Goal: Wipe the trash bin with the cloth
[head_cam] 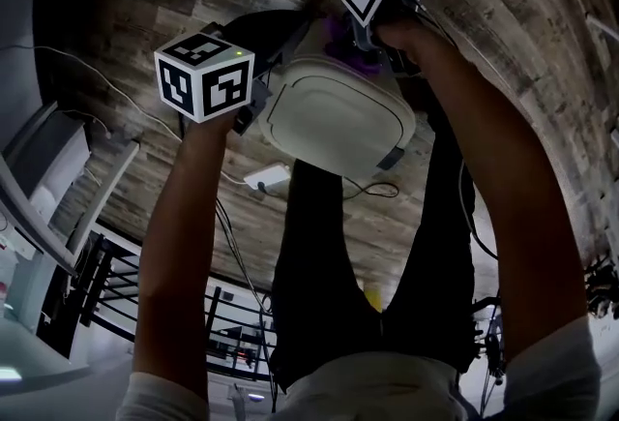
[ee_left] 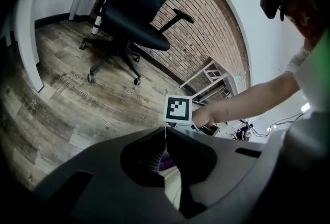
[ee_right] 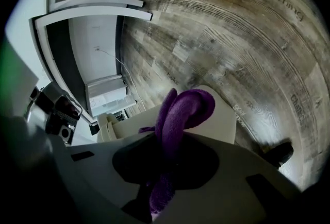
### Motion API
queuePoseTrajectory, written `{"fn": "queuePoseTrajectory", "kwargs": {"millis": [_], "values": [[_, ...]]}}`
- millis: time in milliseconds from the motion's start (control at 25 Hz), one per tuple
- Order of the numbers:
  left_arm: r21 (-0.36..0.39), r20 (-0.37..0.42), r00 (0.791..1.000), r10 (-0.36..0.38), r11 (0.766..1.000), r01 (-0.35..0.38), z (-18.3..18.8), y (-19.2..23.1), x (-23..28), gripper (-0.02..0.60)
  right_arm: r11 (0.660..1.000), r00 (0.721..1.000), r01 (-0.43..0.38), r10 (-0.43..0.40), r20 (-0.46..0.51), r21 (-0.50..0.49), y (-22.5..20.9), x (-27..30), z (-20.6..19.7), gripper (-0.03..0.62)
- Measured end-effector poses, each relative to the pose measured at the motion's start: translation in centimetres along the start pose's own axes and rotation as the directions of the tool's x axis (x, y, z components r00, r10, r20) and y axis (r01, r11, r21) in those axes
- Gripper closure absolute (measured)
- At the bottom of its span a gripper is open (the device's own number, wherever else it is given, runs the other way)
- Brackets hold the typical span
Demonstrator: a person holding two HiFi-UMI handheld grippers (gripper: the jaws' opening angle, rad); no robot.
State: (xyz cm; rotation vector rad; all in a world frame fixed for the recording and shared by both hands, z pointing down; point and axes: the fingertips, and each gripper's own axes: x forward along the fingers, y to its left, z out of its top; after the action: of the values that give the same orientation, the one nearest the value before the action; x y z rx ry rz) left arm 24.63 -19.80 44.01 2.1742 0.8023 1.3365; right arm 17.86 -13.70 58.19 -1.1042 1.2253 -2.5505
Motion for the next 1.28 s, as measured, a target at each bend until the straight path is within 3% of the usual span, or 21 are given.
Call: {"fn": "queuePoseTrajectory", "kwargs": {"millis": [480, 880, 1280], "values": [[0.052, -0.094, 0.994, -0.056, 0.997, 0.061, 0.5, -4.3, 5.5, 0.577, 0.995, 0.997, -0.07, 0.067, 0.05, 0.077, -3.3, -1.0, -4.4, 0.519], [0.079, -0.19, 0.977, -0.097, 0.99, 0.114, -0.7, -8.0, 9.6, 0.577, 0.99, 0.995, -0.088, 0.081, 0.062, 0.11, -6.7, -1.5, -8.4, 0.519], [0.077, -0.234, 0.962, -0.138, 0.984, 0.159, -1.3, -10.6, 12.9, 0.577, 0.974, 0.986, -0.128, 0.105, 0.13, 0.185, -10.3, -1.0, -12.3, 0.519]]}}
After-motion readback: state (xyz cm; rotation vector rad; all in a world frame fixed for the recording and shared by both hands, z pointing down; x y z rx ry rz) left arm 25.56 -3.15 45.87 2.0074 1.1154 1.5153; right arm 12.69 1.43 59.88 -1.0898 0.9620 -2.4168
